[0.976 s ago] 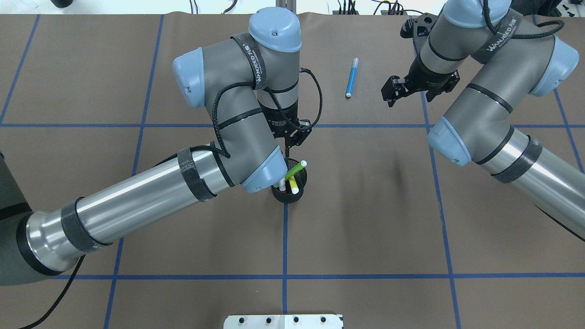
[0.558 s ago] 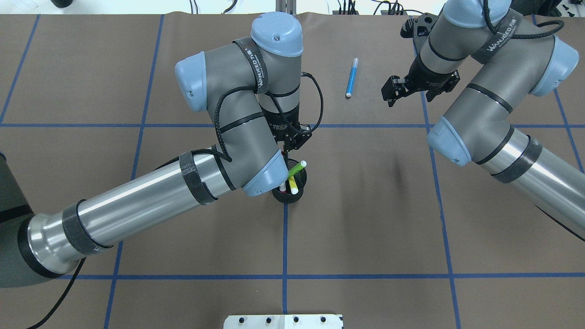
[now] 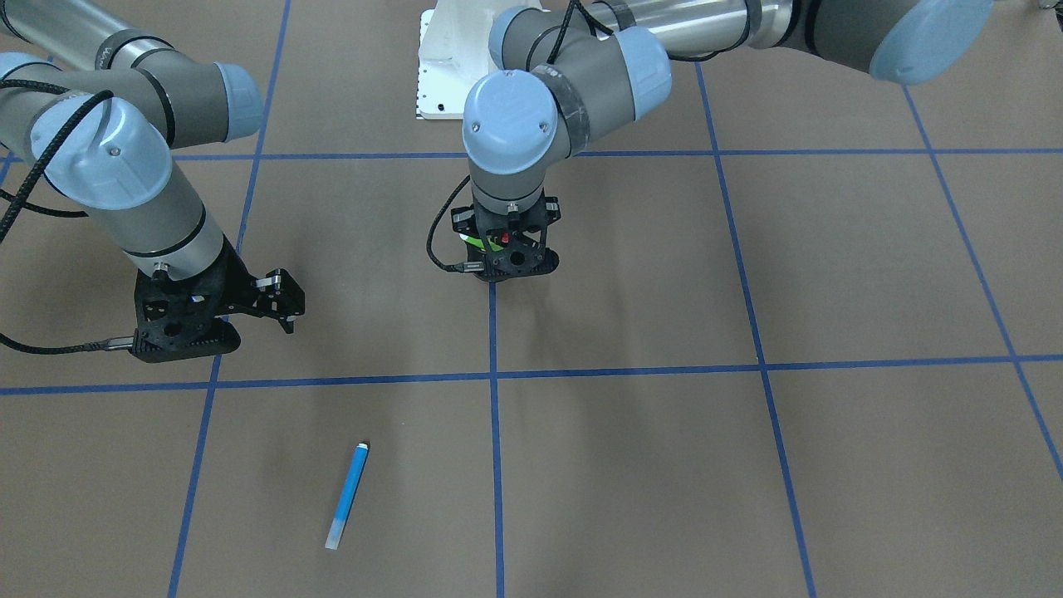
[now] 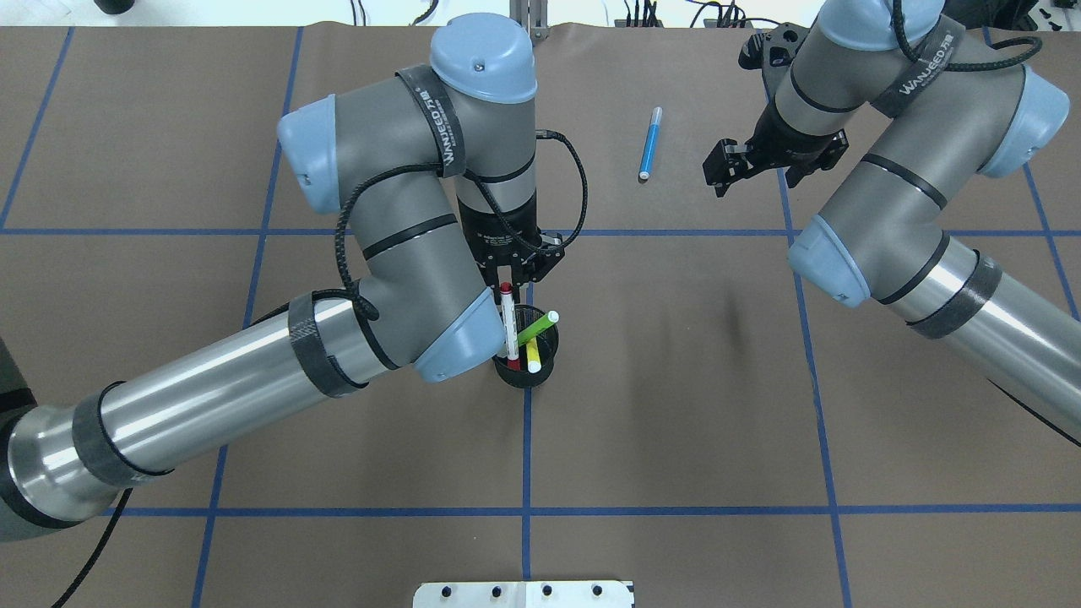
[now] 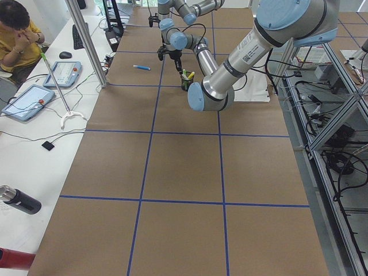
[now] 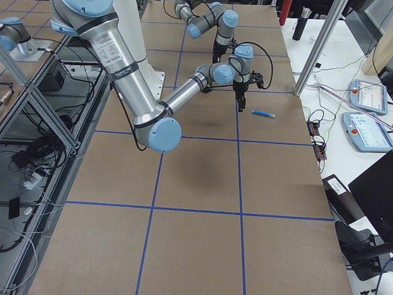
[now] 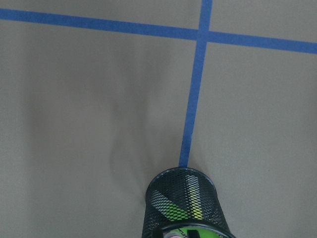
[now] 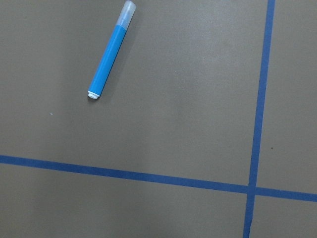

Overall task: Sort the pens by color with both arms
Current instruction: 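Lower the left gripper and grasp the red-capped white marker, then lift the red-capped marker out of the cup with the left gripper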

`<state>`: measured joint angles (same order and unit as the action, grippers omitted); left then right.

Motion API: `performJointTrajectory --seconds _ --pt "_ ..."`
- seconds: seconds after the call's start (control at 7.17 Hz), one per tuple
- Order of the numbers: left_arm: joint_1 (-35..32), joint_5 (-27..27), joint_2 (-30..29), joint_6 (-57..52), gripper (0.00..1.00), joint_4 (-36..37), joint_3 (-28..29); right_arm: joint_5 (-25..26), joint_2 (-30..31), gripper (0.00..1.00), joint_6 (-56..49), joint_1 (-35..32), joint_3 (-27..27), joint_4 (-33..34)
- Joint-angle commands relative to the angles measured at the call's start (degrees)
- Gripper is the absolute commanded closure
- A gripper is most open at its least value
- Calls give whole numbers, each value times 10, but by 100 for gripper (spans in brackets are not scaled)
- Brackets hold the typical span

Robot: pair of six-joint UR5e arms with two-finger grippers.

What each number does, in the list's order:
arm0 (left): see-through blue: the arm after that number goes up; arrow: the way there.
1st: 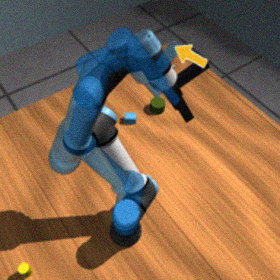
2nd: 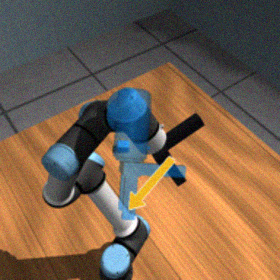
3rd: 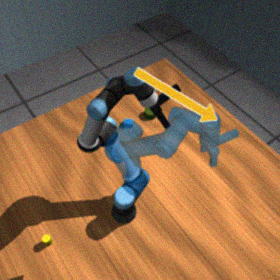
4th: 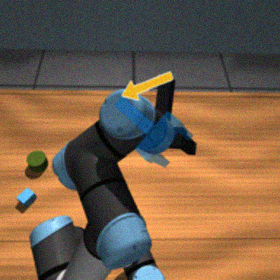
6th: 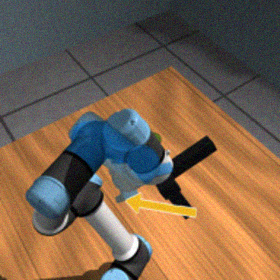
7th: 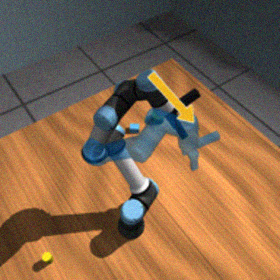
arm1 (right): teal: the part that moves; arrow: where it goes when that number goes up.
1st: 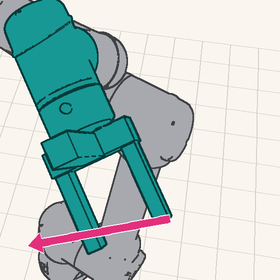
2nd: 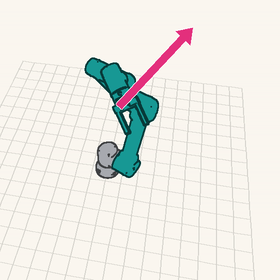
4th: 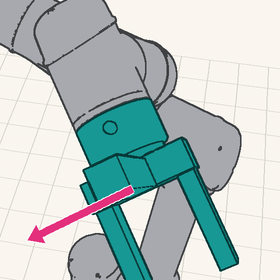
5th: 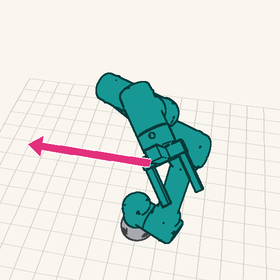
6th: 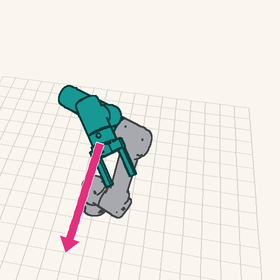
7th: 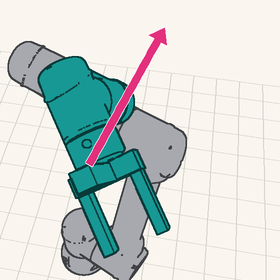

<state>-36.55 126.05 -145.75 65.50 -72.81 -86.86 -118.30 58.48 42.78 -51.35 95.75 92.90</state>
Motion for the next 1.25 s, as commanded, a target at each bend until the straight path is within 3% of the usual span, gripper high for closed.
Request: performJointTrajectory --seconds 0.0,0.14,0.42,0.84,1.12 --pt "-22 -1 12 -3 98 29 -92 0 0 1 1 0 0 0" --pt "-36 -4 11 -3 98 29 -121 0 -1 1 1 0 0 0" --pt "-47 -60 24 -3 100 2 -175 0 -1 1 1 0 1 0" --pt "-51 -133 92 49 100 -249 -164 0 0 1 -3 -1 1 0" --pt "-49 -225 90 102 100 -403 -99 -7 3 0 -19 -3 2 0"
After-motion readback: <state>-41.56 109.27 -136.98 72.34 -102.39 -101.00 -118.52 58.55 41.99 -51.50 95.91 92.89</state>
